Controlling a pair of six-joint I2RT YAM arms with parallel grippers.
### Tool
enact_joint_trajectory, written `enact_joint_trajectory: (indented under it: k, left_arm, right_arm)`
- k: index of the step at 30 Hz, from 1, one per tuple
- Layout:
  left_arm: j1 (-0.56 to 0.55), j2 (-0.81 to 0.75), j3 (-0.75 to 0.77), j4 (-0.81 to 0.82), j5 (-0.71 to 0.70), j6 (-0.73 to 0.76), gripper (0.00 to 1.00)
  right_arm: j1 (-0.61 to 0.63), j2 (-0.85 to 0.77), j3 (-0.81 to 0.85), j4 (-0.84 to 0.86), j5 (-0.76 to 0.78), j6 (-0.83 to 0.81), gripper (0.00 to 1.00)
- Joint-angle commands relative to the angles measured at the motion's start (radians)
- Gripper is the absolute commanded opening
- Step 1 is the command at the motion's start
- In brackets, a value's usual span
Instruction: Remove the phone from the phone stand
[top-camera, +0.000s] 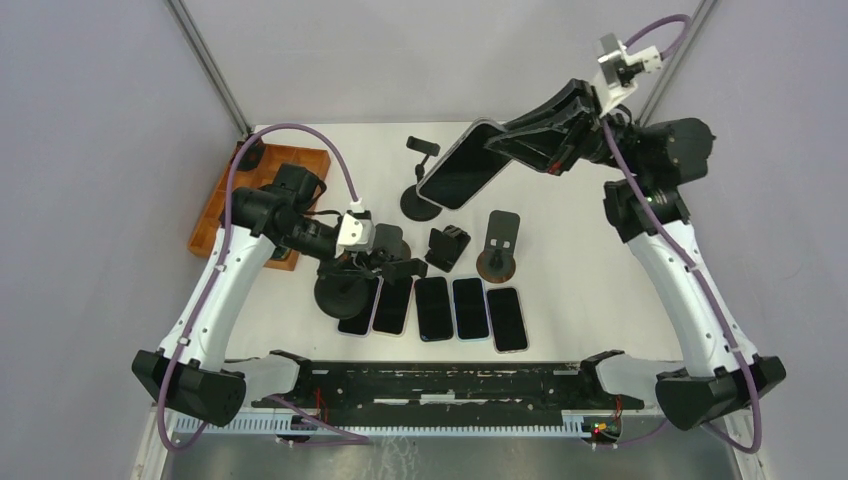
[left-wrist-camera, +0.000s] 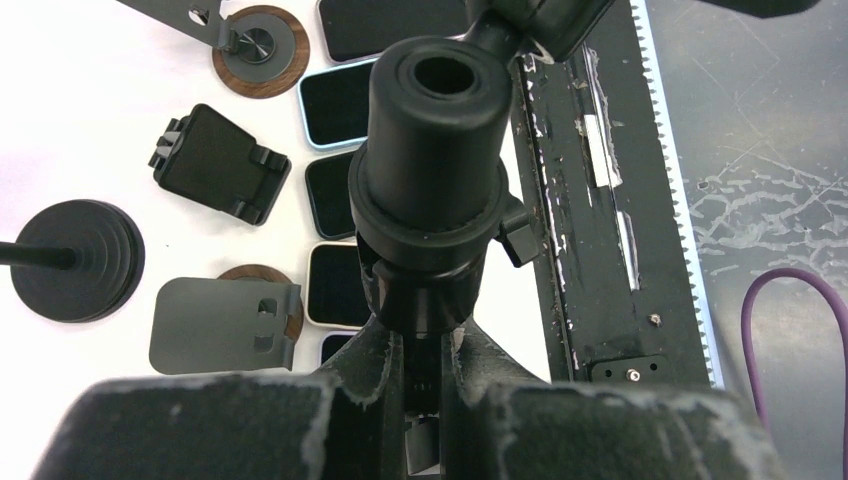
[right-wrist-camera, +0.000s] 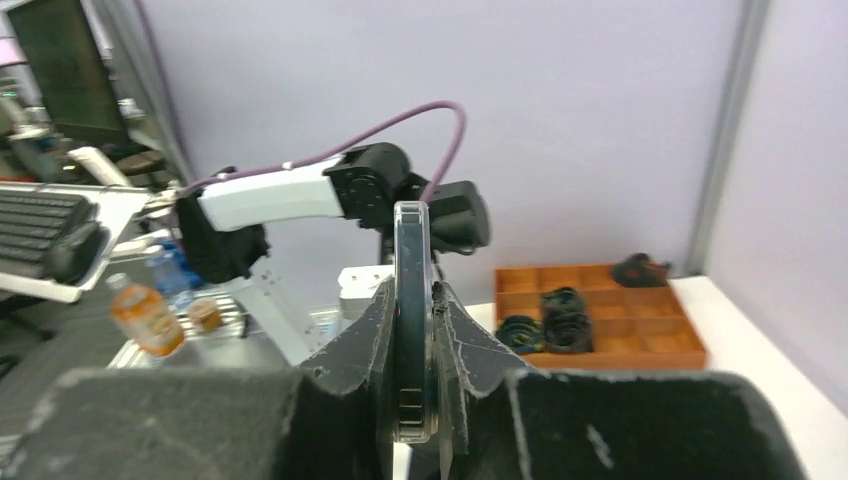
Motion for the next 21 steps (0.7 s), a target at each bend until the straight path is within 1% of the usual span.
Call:
enact_joint_trajectory:
  k: [1,2,4,6,7,8,10,11,15,19,21]
  left_arm:
    - [-0.004,-0.030,0.040,-0.018,0.022,0.063,0.02]
    - [-0.004,-0.031,0.046,-0.019,0.027,0.059,0.02]
    - [-0.004,-0.030,0.060,-0.018,0.038,0.043,0.02]
    - [-0.004,-0.026,0.087,-0.016,0.056,0.017,0.02]
    - [-0.004,-0.023,0.099,-0.016,0.067,0.004,0.02]
    - [-0.004,-0.019,0.112,-0.014,0.076,-0.007,0.02]
    - [-0.004,-0.010,0.135,-0.009,0.091,-0.034,0.02]
    - [-0.004,-0.006,0.145,-0.006,0.095,-0.044,0.02]
    - [-0.004,0.012,0.176,0.002,0.106,-0.058,0.02]
    - [-0.004,0.016,0.183,0.003,0.119,-0.061,0.02]
    - [-0.004,0.012,0.185,0.012,0.125,-0.072,0.02]
  right_arm:
    - [-0.082,-0.070,0.032,-0.153,0.094,-0.111,0.00]
    - [-0.102,-0.082,0.026,-0.224,0.117,-0.159,0.00]
    - [-0.149,-0.099,0.027,-0.434,0.175,-0.297,0.00]
    - [-0.196,-0.105,0.050,-0.695,0.268,-0.460,0.00]
    - [-0.212,-0.102,0.065,-0.795,0.309,-0.520,0.00]
    - [-0.220,-0.099,0.084,-0.912,0.382,-0.581,0.00]
    - [-0.223,-0.094,0.112,-1.084,0.517,-0.685,0.00]
    - [-0.222,-0.097,0.107,-1.139,0.557,-0.711,0.00]
    - [-0.221,-0.124,0.037,-1.273,0.682,-0.768,0.00]
    - [-0.221,-0.142,-0.017,-1.370,0.844,-0.814,0.00]
    - [-0.216,-0.146,-0.046,-1.392,0.891,-0.827,0.00]
